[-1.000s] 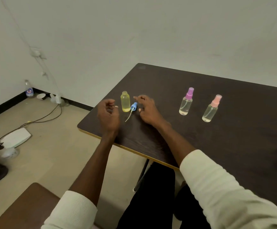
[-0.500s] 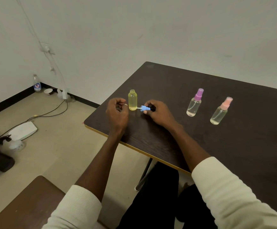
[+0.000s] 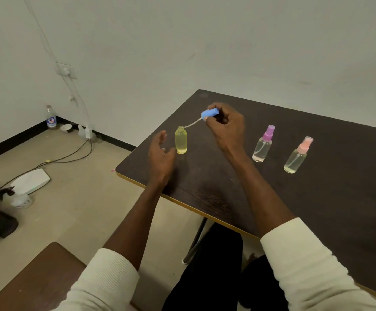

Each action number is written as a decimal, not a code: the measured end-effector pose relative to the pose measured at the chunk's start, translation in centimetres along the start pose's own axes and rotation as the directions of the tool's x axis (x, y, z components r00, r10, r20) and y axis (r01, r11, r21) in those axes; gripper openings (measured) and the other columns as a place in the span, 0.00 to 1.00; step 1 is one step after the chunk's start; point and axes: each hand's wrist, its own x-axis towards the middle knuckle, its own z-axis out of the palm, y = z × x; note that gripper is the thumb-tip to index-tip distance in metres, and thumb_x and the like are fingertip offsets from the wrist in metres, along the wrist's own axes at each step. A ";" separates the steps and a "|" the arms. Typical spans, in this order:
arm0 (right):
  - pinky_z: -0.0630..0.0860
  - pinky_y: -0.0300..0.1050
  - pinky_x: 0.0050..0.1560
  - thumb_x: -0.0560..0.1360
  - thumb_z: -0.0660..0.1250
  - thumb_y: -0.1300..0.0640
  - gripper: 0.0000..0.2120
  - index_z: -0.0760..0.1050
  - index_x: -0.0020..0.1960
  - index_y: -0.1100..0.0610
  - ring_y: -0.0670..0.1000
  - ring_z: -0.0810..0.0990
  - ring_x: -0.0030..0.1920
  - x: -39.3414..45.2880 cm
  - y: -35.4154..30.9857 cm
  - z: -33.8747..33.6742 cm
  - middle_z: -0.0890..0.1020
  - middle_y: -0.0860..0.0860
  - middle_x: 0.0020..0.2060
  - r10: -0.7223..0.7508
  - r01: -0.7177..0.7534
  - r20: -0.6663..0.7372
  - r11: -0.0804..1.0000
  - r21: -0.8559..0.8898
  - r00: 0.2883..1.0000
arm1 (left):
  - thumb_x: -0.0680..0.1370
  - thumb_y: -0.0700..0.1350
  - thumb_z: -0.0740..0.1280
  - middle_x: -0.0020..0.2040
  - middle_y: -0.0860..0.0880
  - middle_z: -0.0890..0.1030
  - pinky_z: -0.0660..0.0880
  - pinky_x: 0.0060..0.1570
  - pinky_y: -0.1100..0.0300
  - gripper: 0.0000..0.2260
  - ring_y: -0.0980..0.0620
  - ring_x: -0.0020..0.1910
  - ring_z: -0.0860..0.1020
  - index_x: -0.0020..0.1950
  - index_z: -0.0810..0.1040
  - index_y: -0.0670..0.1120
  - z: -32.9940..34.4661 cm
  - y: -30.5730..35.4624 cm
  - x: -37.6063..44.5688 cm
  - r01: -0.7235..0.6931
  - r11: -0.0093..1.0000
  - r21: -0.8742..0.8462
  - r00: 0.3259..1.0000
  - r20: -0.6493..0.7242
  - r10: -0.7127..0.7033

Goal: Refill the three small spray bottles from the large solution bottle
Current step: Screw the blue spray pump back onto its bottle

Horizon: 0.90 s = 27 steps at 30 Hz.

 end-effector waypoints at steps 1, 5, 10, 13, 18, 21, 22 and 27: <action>0.76 0.34 0.42 0.73 0.69 0.66 0.07 0.81 0.45 0.55 0.39 0.79 0.38 0.2 -0.2 0.3 0.82 0.38 0.36 -0.028 0.028 0.014 0.999 -0.024 1.000 | 0.77 0.41 0.74 0.74 0.48 0.73 0.73 0.67 0.55 0.30 0.52 0.71 0.72 0.77 0.67 0.47 0.2 -0.2 0.3 0.000 0.999 0.033 0.997 0.080 -0.002; 0.76 0.35 0.45 0.72 0.69 0.64 0.06 0.81 0.48 0.58 0.44 0.81 0.40 0.7 -0.3 1.5 0.84 0.46 0.39 -0.070 0.075 0.066 0.994 -0.074 0.995 | 0.77 0.51 0.74 0.75 0.49 0.73 0.73 0.60 0.58 0.33 0.54 0.64 0.74 0.79 0.65 0.49 0.9 -0.5 0.7 -0.048 0.990 0.133 0.982 0.190 0.022; 0.77 0.39 0.48 0.73 0.69 0.62 0.09 0.81 0.52 0.55 0.46 0.82 0.43 1.2 0.1 2.4 0.85 0.48 0.41 -0.091 0.101 0.103 0.990 -0.096 0.990 | 0.79 0.49 0.72 0.69 0.48 0.79 0.76 0.65 0.51 0.23 0.50 0.66 0.77 0.73 0.74 0.48 1.0 -0.8 1.0 -0.042 0.998 0.052 0.990 0.140 0.034; 0.76 0.36 0.49 0.73 0.70 0.61 0.10 0.82 0.54 0.56 0.43 0.81 0.44 1.5 0.6 2.8 0.84 0.47 0.43 -0.088 0.101 0.113 0.988 -0.118 0.990 | 0.80 0.50 0.71 0.67 0.49 0.81 0.77 0.64 0.50 0.21 0.51 0.64 0.79 0.72 0.75 0.48 1.2 -0.9 1.1 -0.055 0.995 0.088 0.990 0.136 0.043; 0.72 0.28 0.49 0.74 0.70 0.64 0.13 0.81 0.59 0.59 0.39 0.78 0.44 1.8 1.8 3.7 0.84 0.49 0.45 -0.091 0.125 0.179 0.975 -0.186 0.980 | 0.80 0.50 0.71 0.66 0.49 0.82 0.78 0.64 0.47 0.20 0.51 0.63 0.80 0.71 0.76 0.48 1.2 -1.0 1.1 -0.057 0.996 0.073 0.991 0.128 0.047; 0.74 0.32 0.52 0.75 0.68 0.63 0.13 0.81 0.59 0.60 0.43 0.80 0.47 1.9 2.4 4.1 0.84 0.50 0.47 -0.044 0.112 0.265 0.963 -0.247 0.963 | 0.79 0.51 0.71 0.64 0.49 0.82 0.79 0.63 0.47 0.20 0.51 0.61 0.80 0.70 0.77 0.48 1.3 -1.0 1.0 -0.060 0.995 0.074 0.991 0.122 0.051; 0.74 0.34 0.54 0.75 0.67 0.63 0.13 0.80 0.60 0.59 0.45 0.80 0.49 1.9 2.5 4.2 0.83 0.50 0.48 -0.018 0.108 0.306 0.954 -0.279 0.952 | 0.79 0.51 0.71 0.64 0.49 0.83 0.79 0.62 0.48 0.20 0.51 0.60 0.81 0.70 0.77 0.48 1.3 -1.0 1.0 -0.063 0.995 0.073 0.991 0.121 0.054; 0.71 0.37 0.55 0.77 0.64 0.61 0.15 0.78 0.63 0.57 0.47 0.77 0.50 1.7 3.3 4.9 0.83 0.49 0.50 0.085 0.114 0.449 0.910 -0.398 0.890 | 0.79 0.52 0.71 0.62 0.50 0.83 0.77 0.59 0.56 0.19 0.54 0.59 0.80 0.69 0.78 0.49 1.4 -0.9 1.1 -0.064 0.995 0.070 0.991 0.119 0.056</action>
